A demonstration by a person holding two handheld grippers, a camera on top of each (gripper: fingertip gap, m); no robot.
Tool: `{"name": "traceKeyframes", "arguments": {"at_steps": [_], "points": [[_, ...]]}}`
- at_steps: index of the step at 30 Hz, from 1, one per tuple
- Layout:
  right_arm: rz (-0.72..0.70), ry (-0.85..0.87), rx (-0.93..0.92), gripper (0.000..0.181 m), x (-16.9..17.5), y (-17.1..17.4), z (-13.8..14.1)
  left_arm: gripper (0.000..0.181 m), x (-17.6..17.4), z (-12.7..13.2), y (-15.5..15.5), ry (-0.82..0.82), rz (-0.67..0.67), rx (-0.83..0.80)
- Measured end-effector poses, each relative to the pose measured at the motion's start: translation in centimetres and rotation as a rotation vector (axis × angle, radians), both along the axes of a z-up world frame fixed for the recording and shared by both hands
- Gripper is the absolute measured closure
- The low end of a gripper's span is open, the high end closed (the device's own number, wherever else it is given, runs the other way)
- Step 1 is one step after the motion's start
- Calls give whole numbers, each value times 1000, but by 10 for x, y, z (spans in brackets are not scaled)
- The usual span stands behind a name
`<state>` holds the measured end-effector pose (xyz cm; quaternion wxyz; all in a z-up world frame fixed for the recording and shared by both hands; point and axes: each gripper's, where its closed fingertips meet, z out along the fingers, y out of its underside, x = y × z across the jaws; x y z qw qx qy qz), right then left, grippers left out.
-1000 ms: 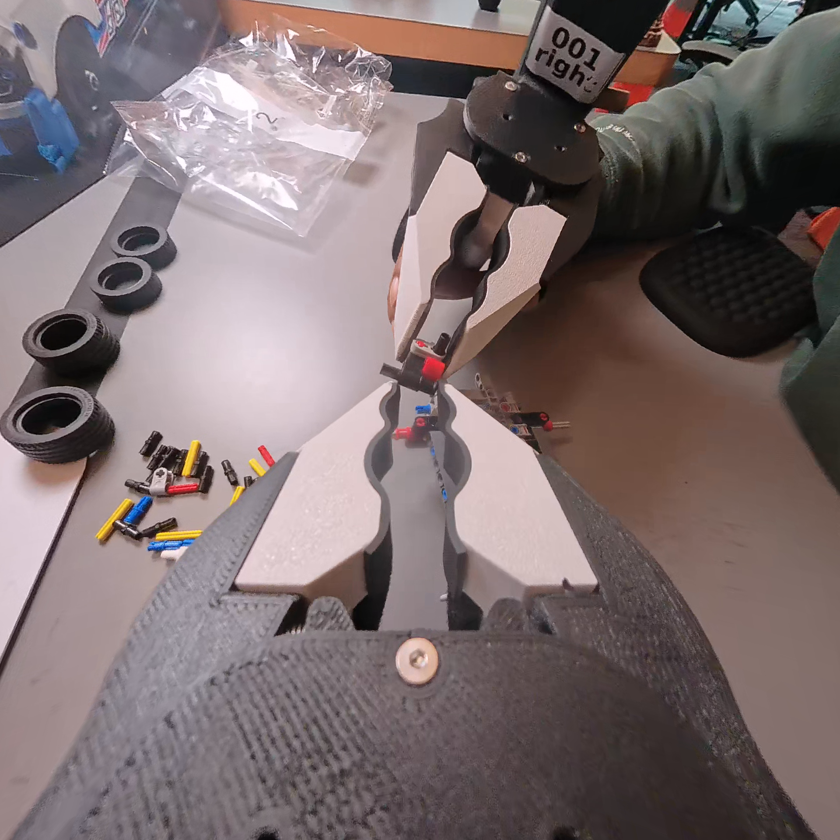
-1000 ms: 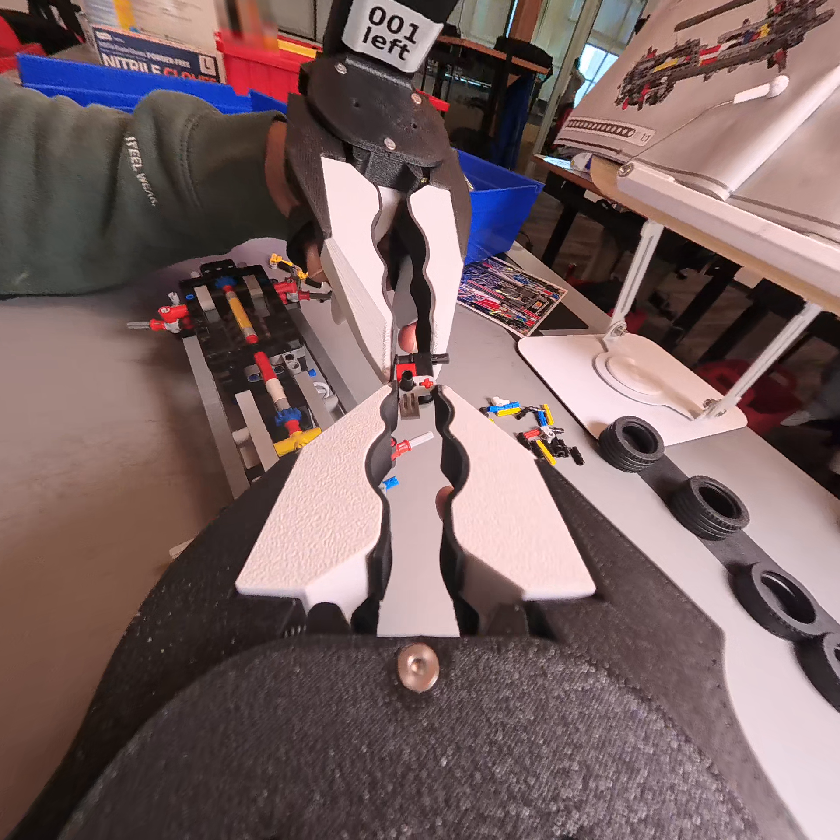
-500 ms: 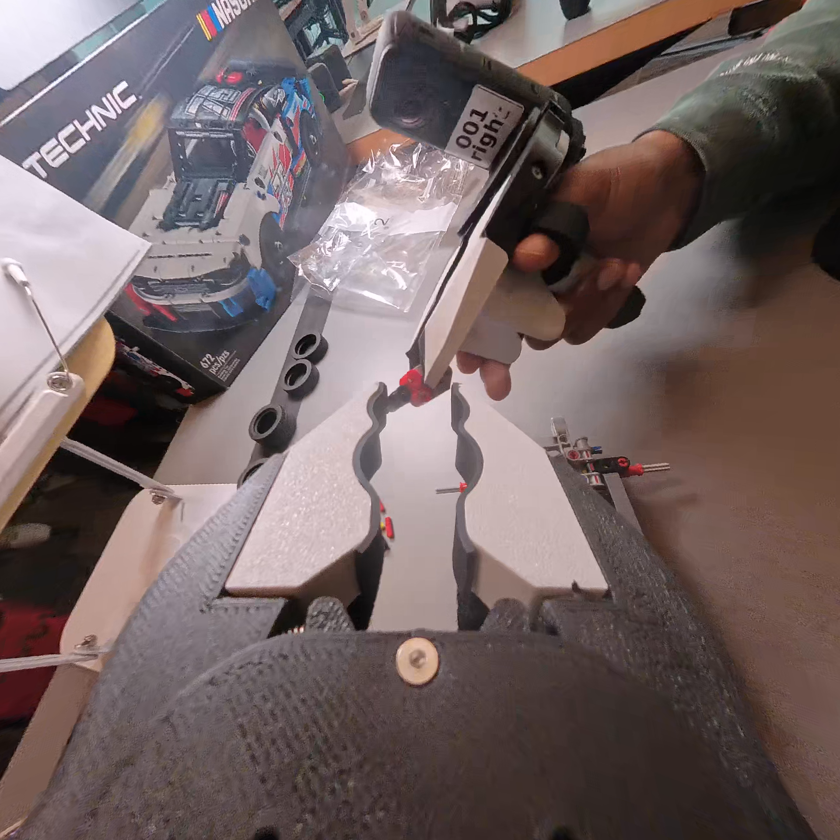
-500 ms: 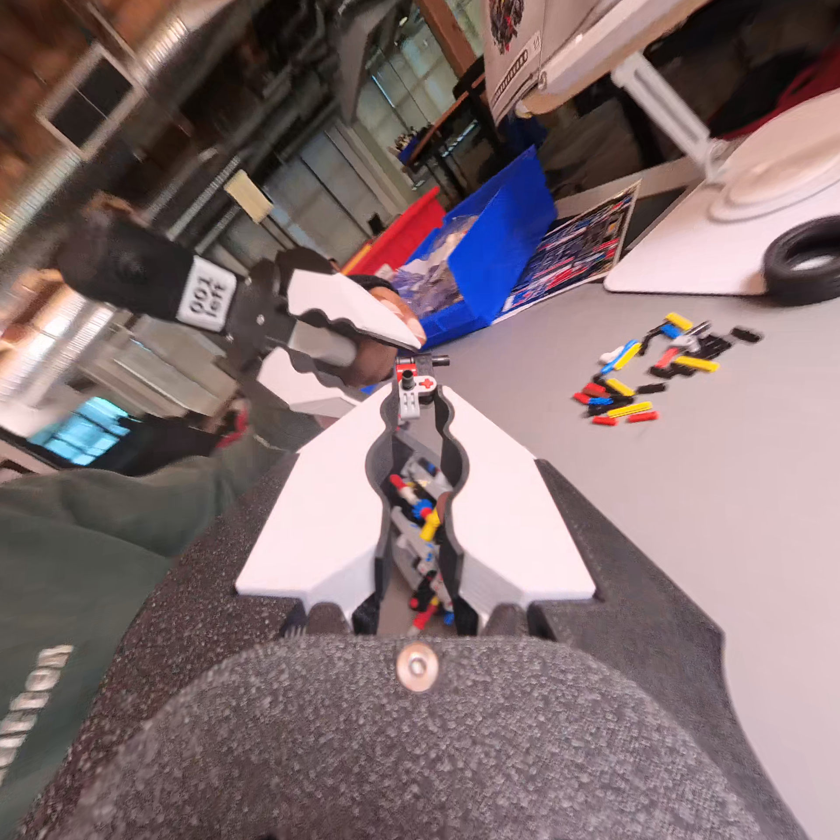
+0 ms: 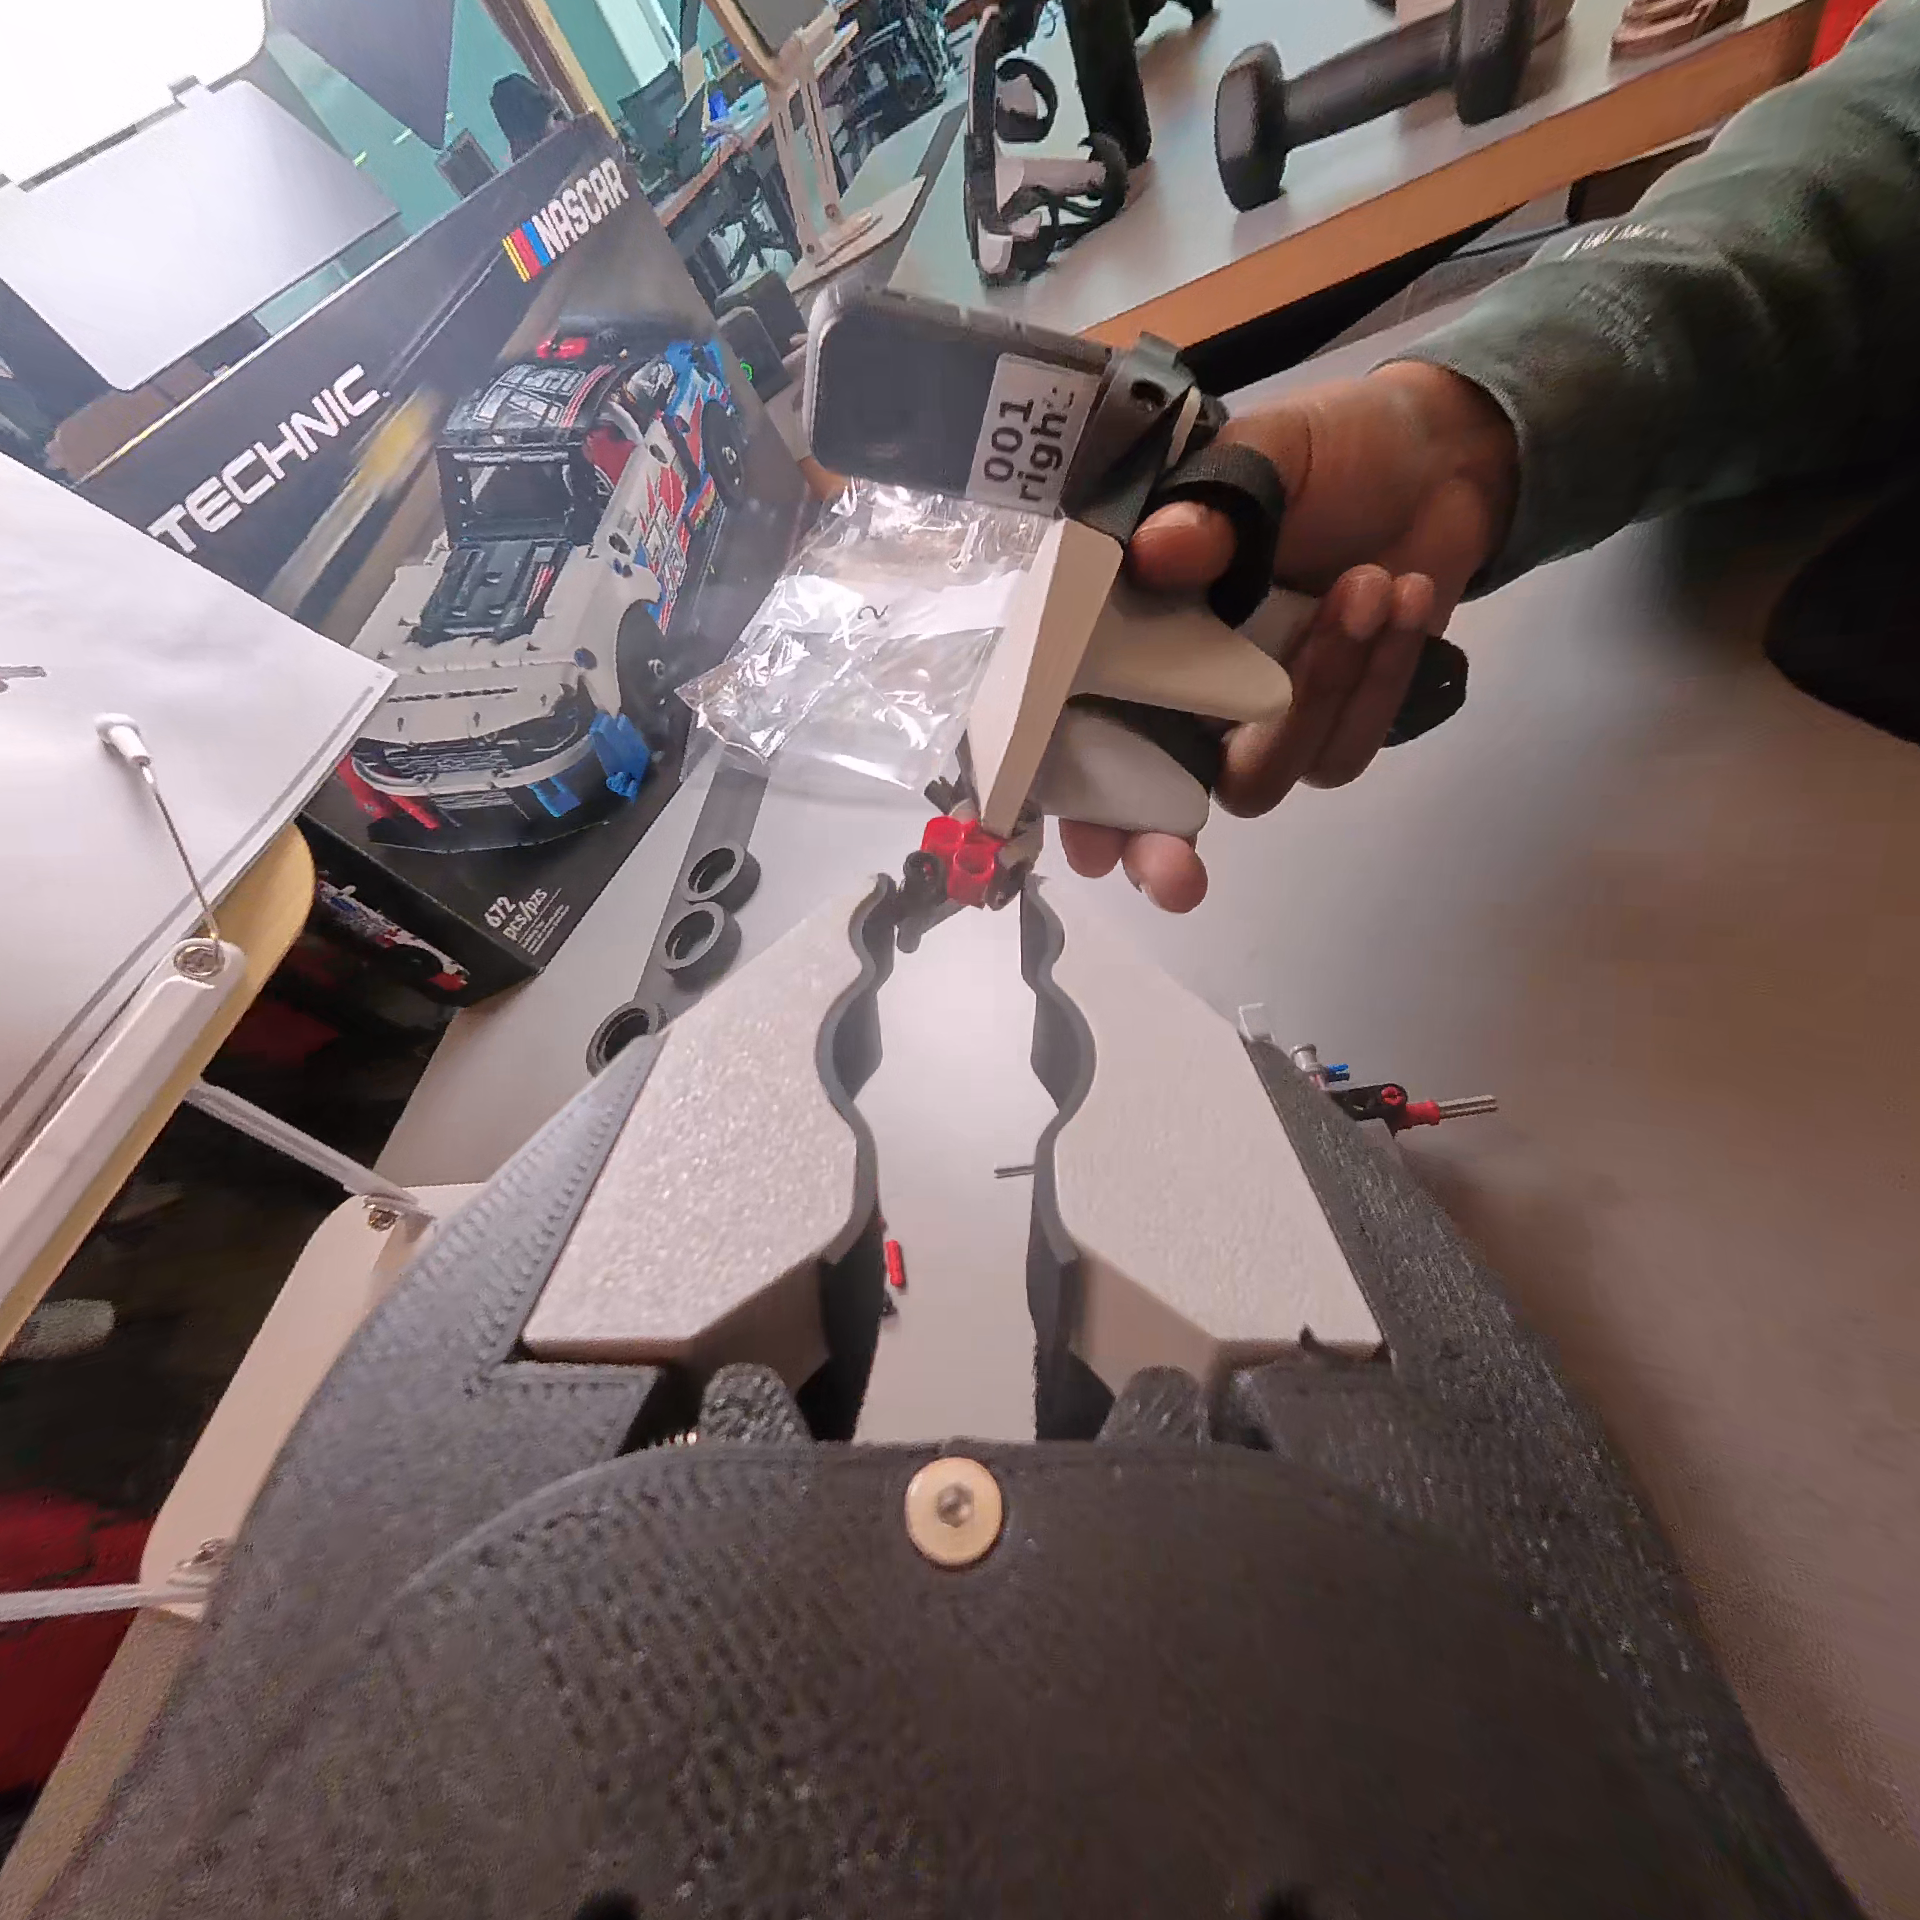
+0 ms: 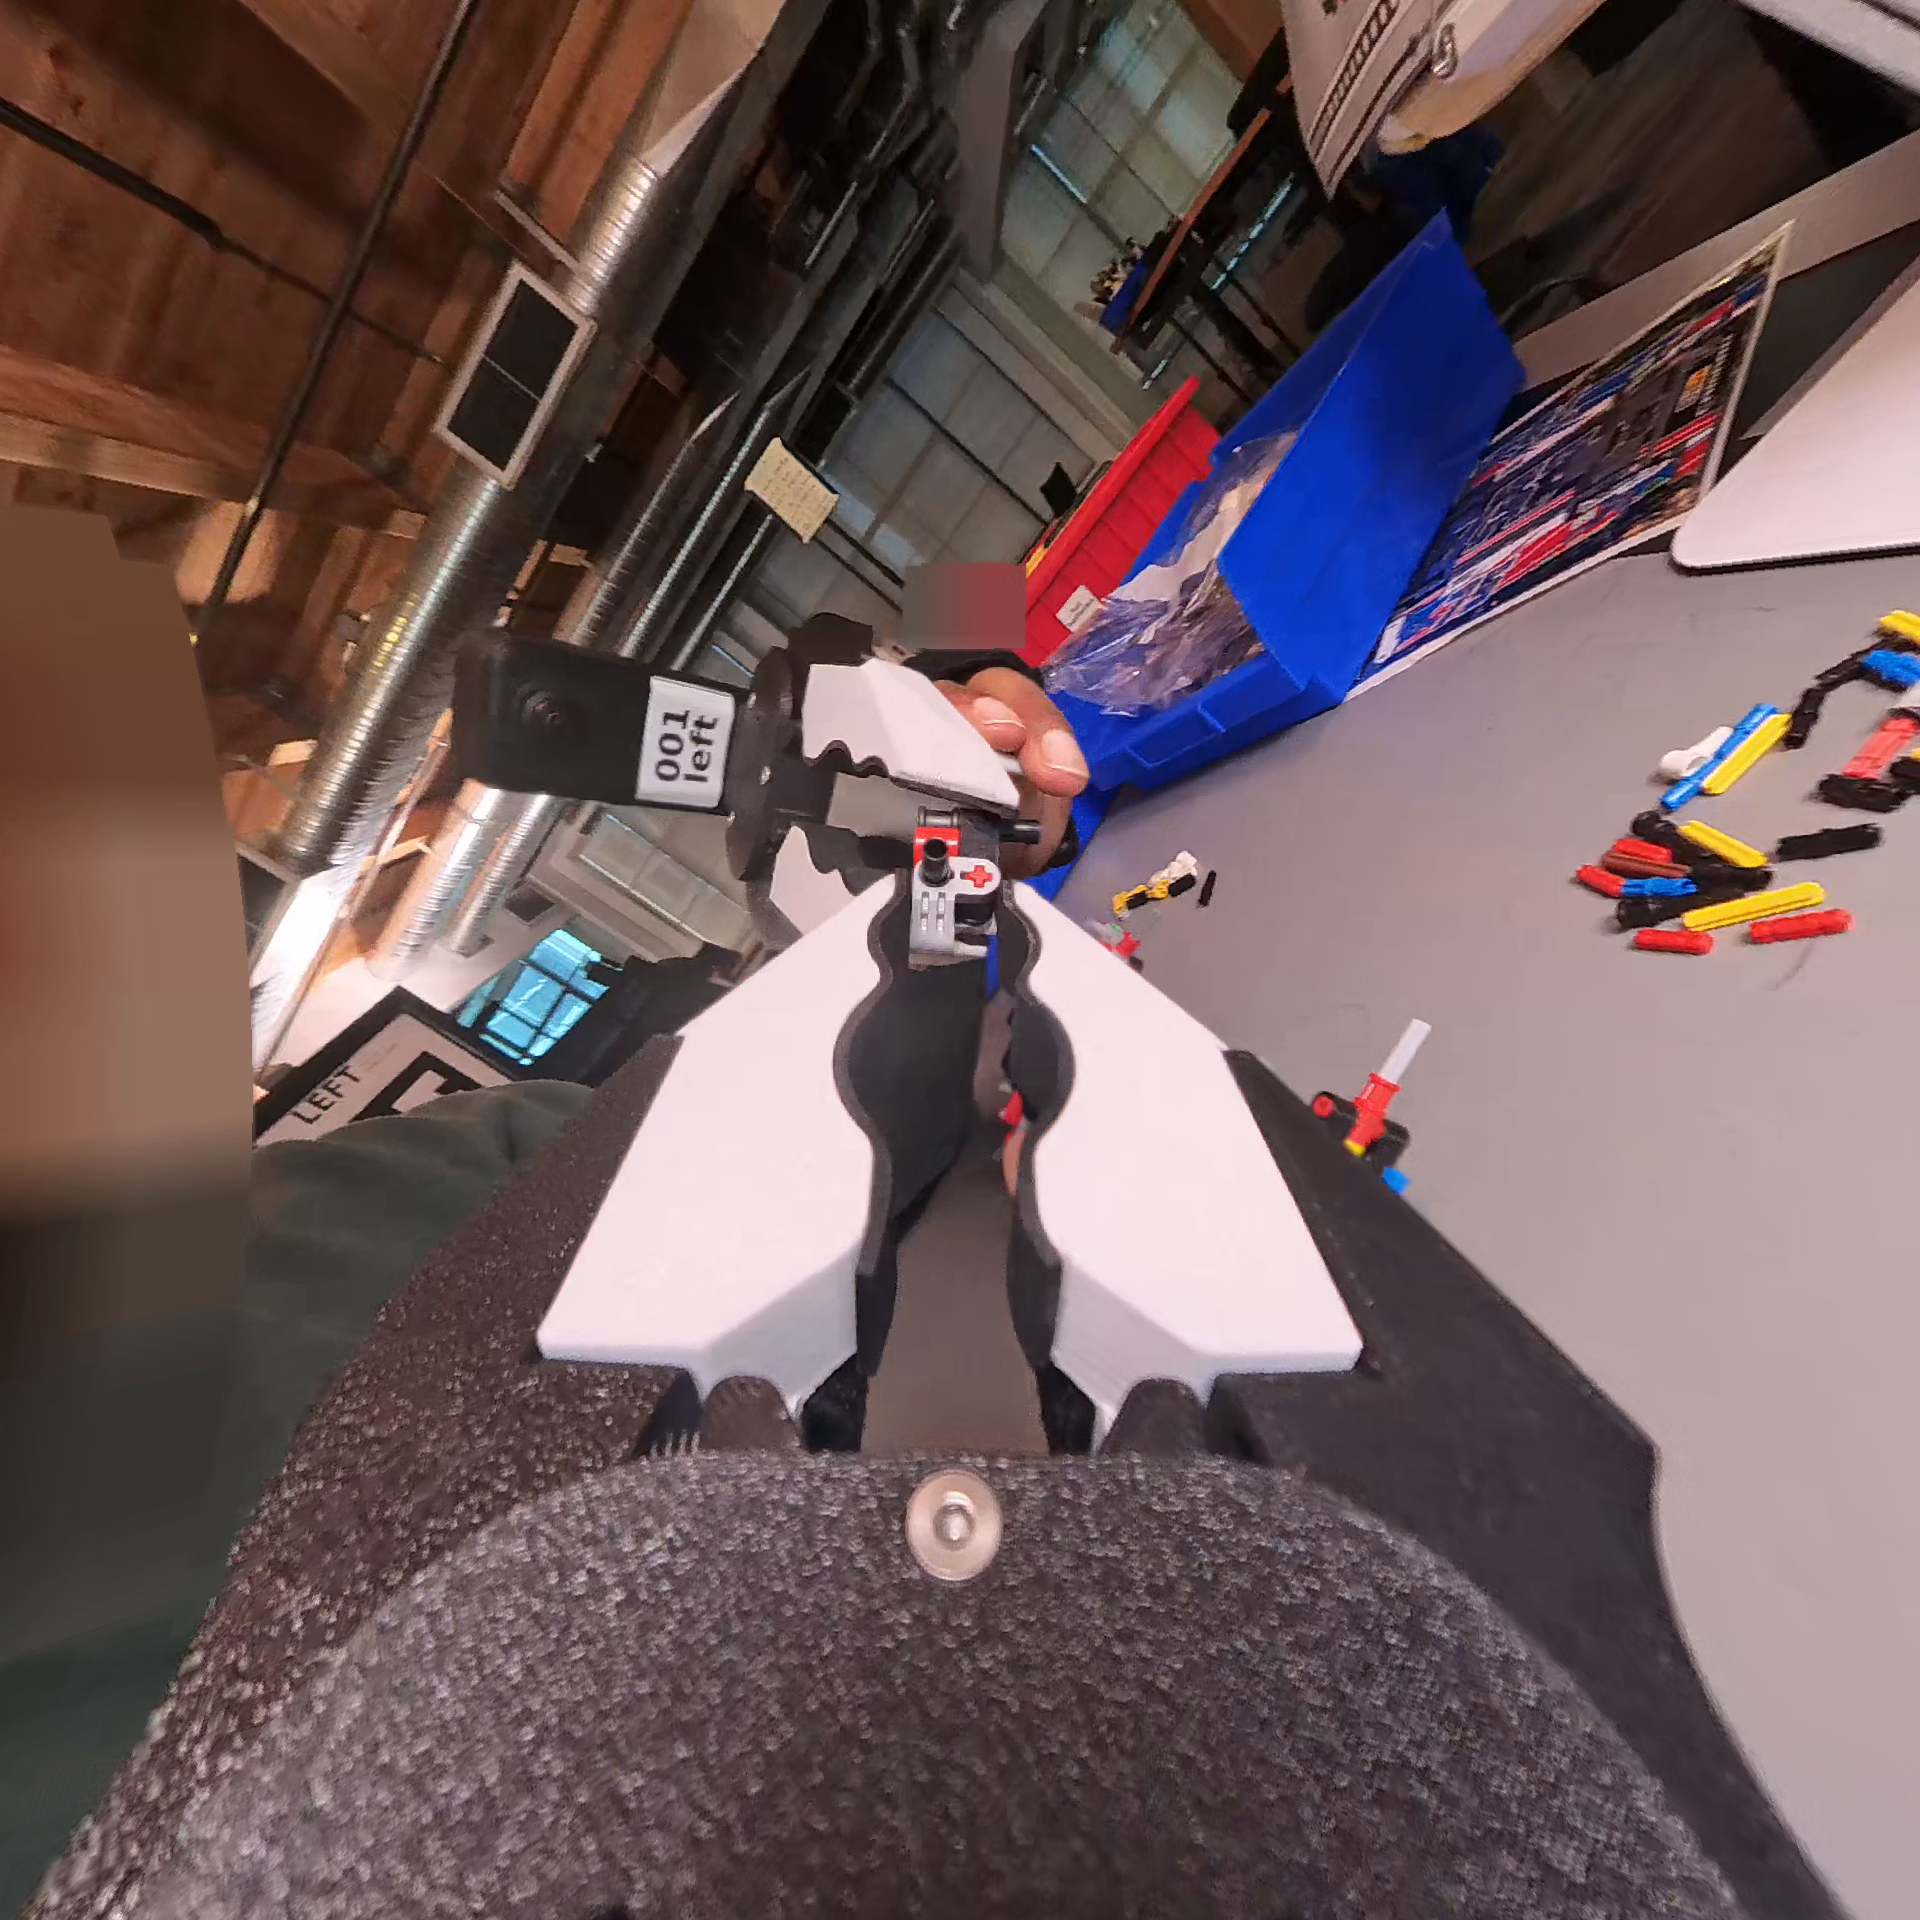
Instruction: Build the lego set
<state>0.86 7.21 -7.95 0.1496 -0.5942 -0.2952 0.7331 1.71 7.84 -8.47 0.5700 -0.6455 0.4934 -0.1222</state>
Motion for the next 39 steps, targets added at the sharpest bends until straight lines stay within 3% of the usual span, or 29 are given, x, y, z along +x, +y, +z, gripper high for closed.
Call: {"name": "traceKeyframes", "arguments": {"at_steps": [1, 5, 14, 20, 39], "points": [[19, 12, -28, 168, 0, -1, 1, 159, 0, 1, -1, -15, -10, -9], [91, 82, -121, 167, 3, -5, 7, 160, 2, 7, -5, -80, -44, -41], [112, 104, -93, 166, 6, -6, 10, 160, -2, 12, -7, -190, -87, -105], [74, 41, 53, 176, 4, -6, 2, 160, -4, 1, -3, -159, -68, -125], [-133, -73, 506, 177, -3, 1, -11, 155, -11, -11, 2, -170, -32, -241]]}}
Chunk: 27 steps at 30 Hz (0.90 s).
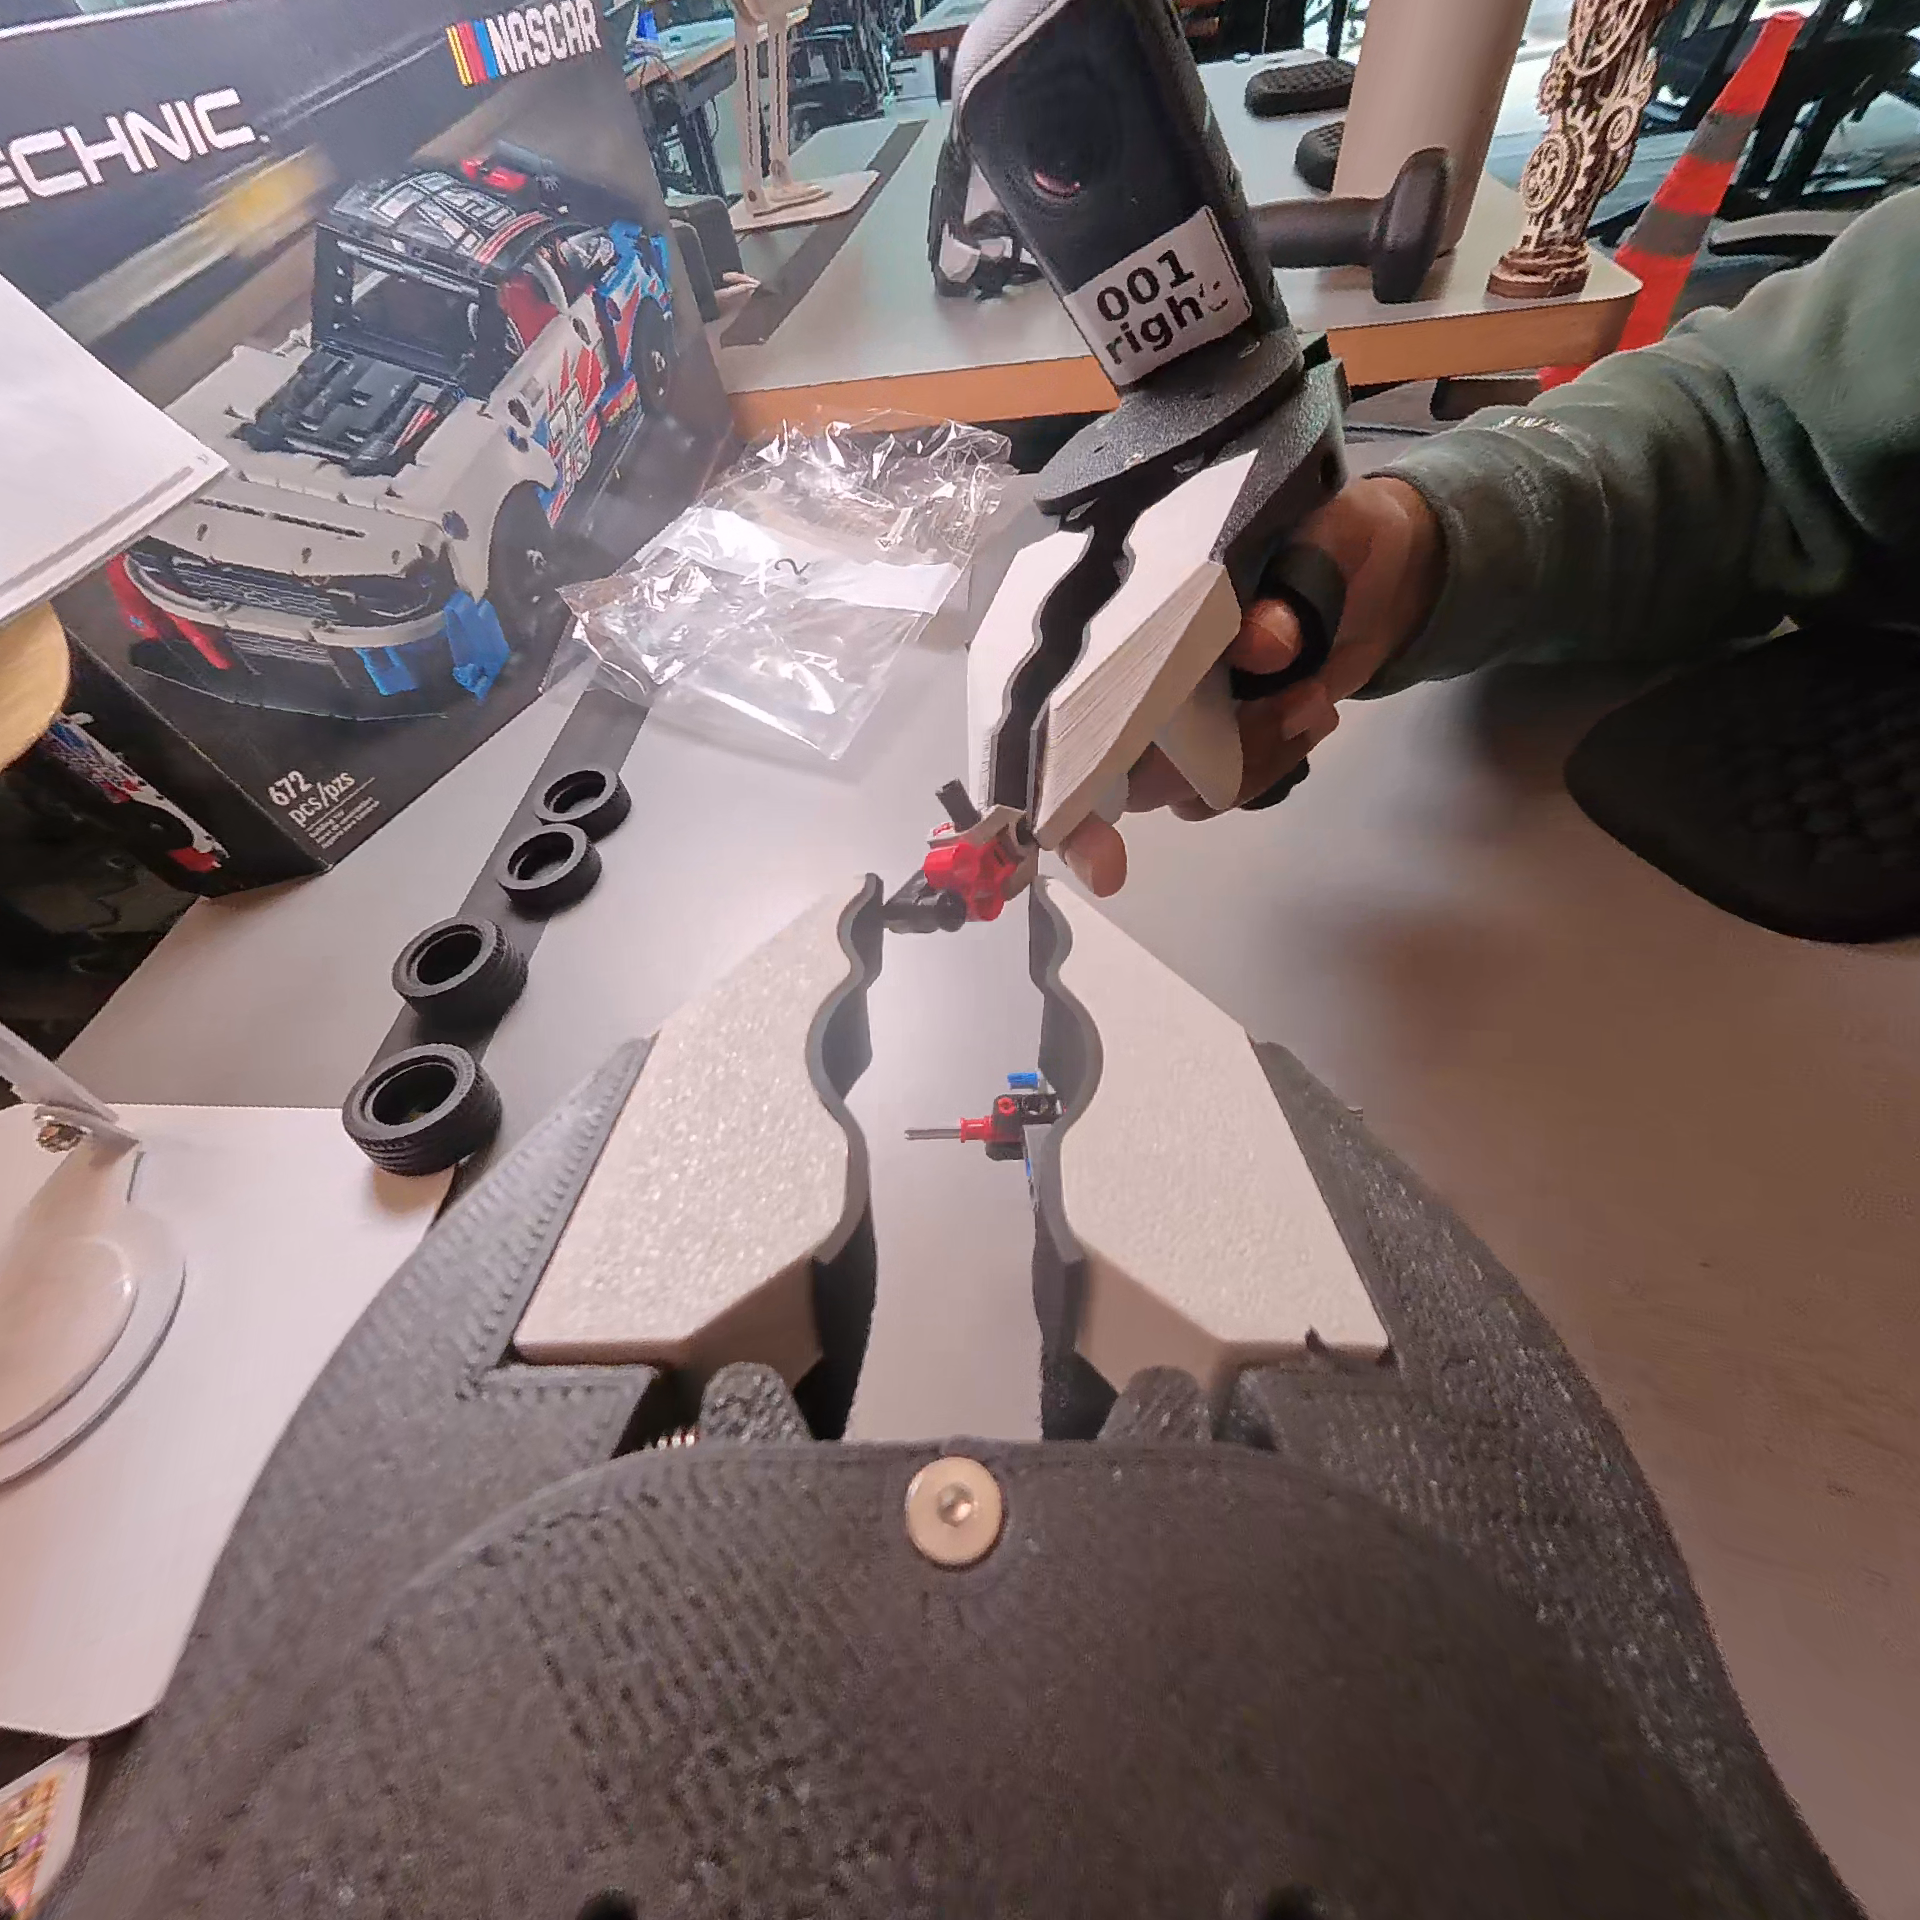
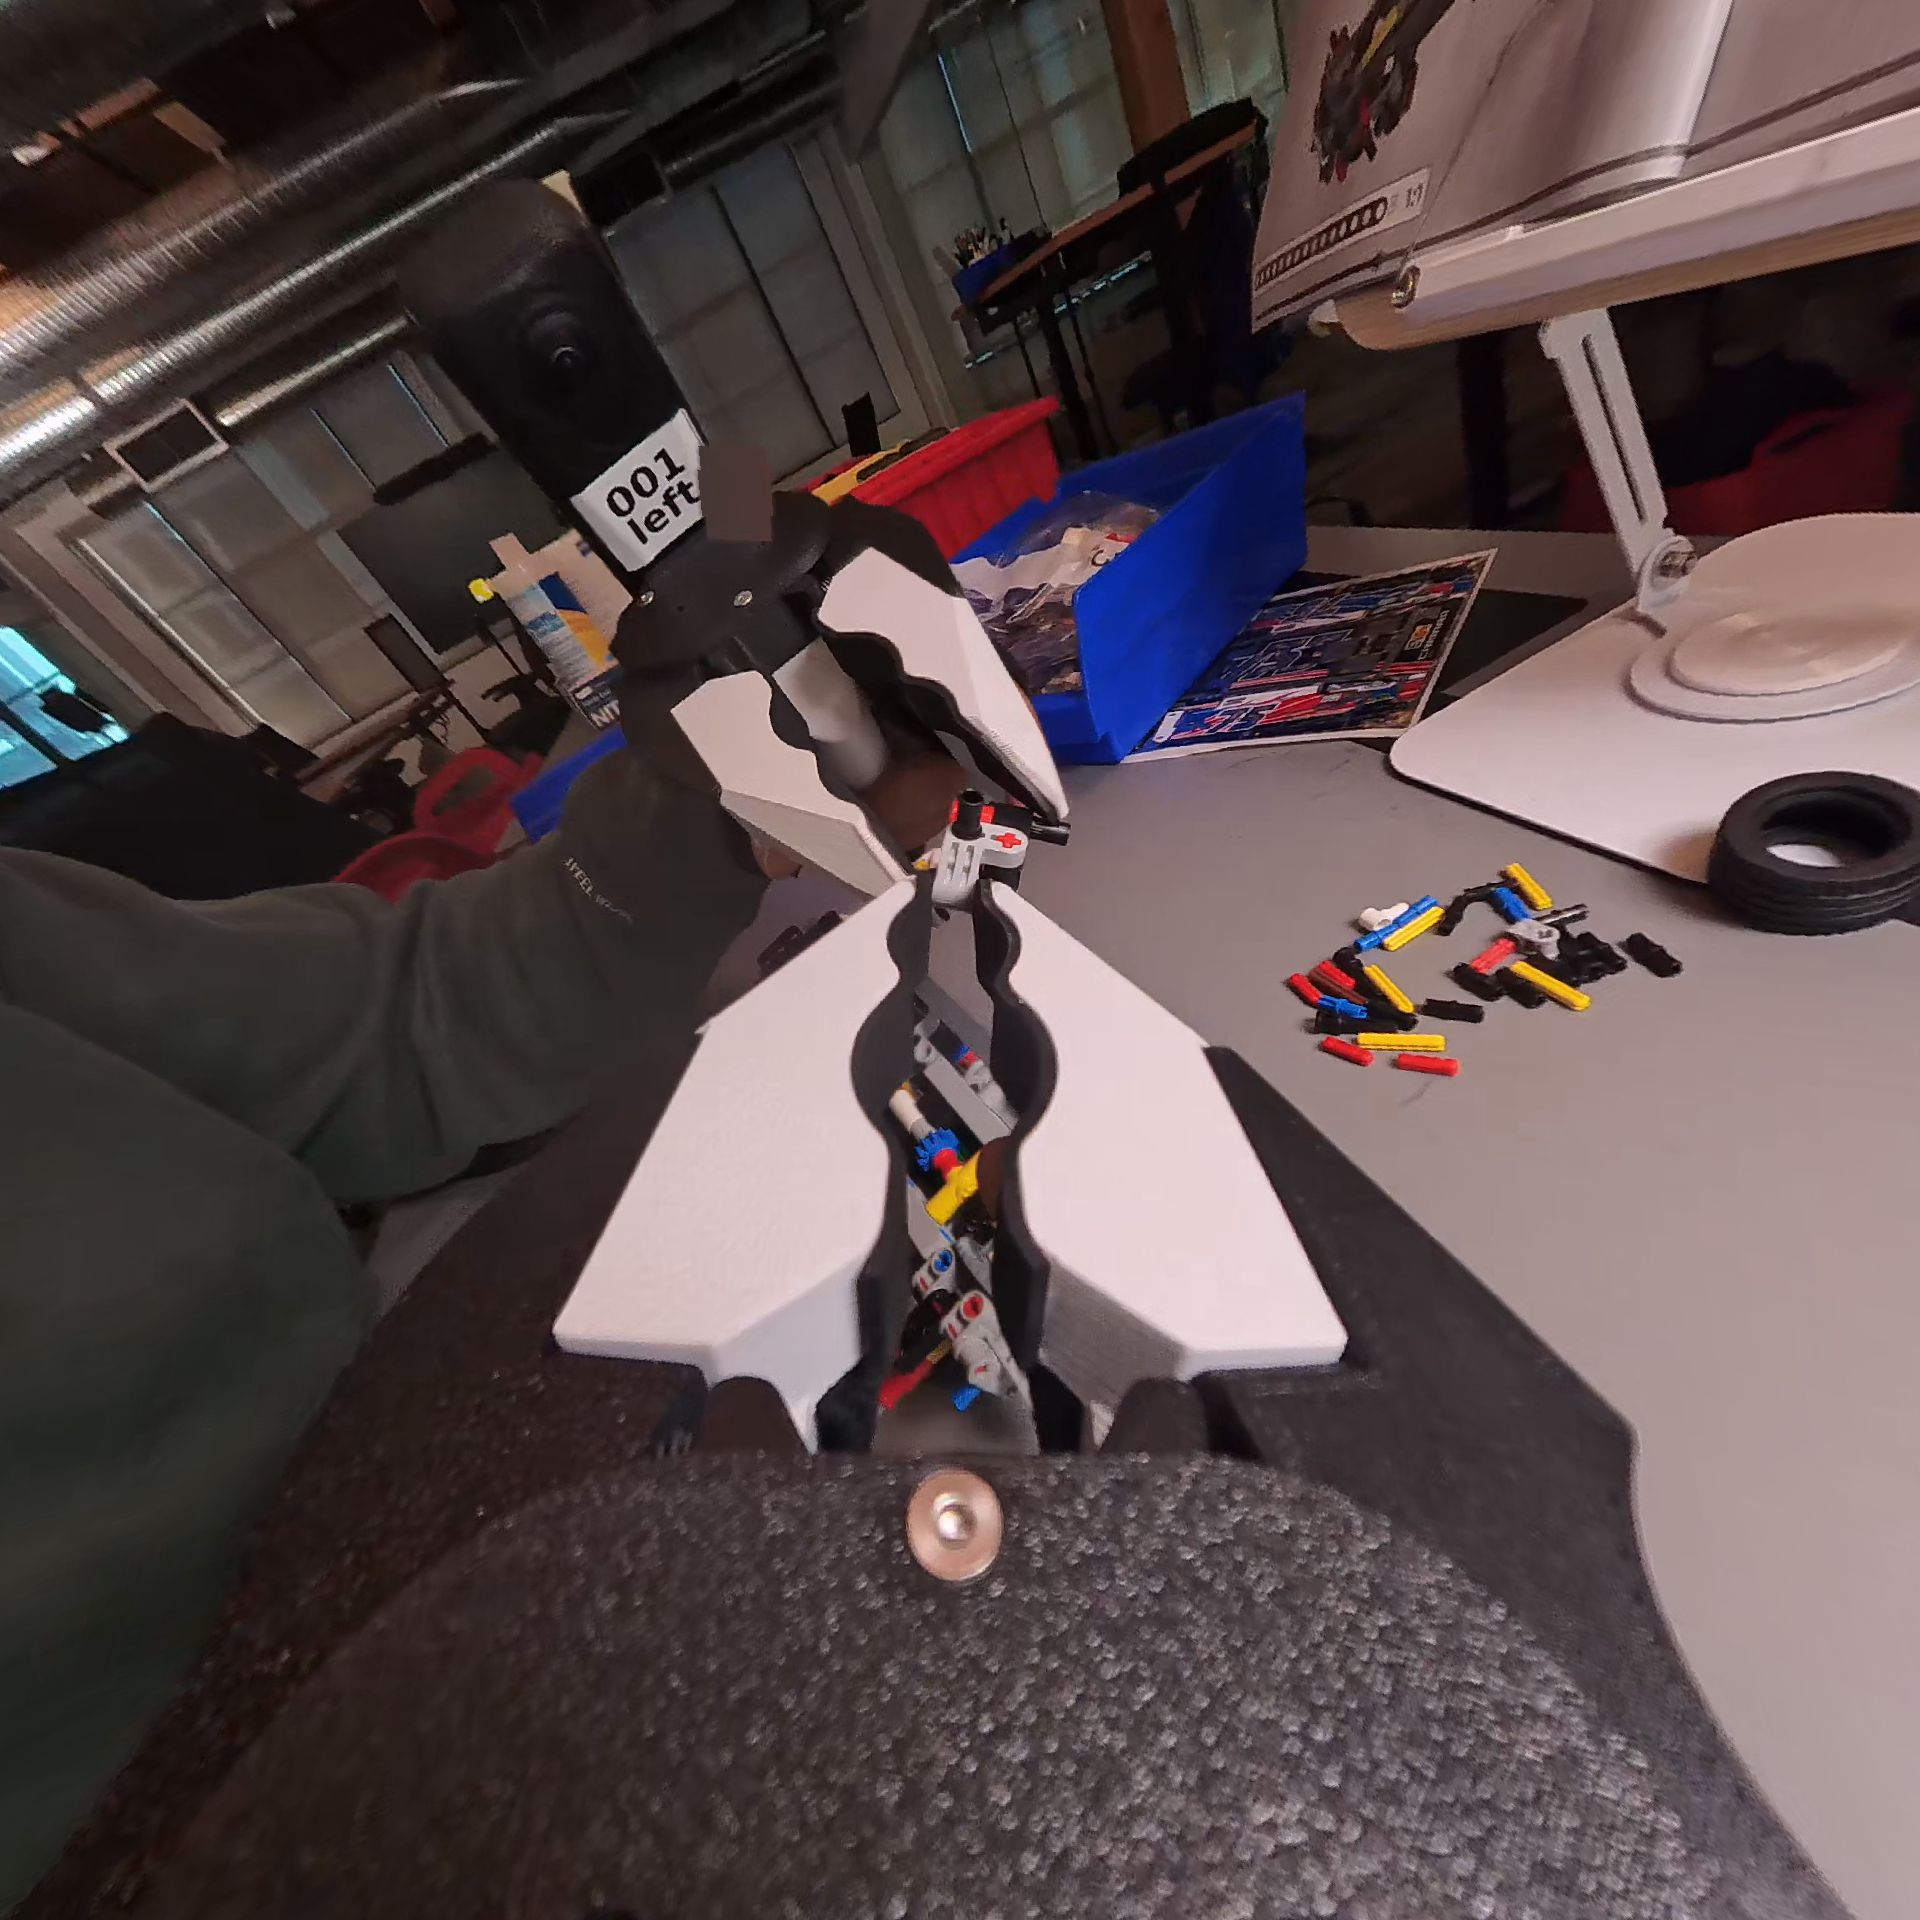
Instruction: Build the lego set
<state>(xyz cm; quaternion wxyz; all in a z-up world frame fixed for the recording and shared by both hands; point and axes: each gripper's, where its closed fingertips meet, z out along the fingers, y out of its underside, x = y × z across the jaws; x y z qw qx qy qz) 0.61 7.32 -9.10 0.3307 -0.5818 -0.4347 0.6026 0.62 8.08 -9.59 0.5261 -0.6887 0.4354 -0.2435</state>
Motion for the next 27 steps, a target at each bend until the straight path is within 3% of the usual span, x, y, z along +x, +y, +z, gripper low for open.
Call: {"name": "traceKeyframes", "arguments": {"at_steps": [10, 27], "points": [[-14, -9, 343, 177, 0, -8, -2, 164, -1, 6, -7, -110, -70, -77], [79, -22, 481, 173, 4, -14, -19, 173, 3, -11, -18, -52, -180, -17]]}}
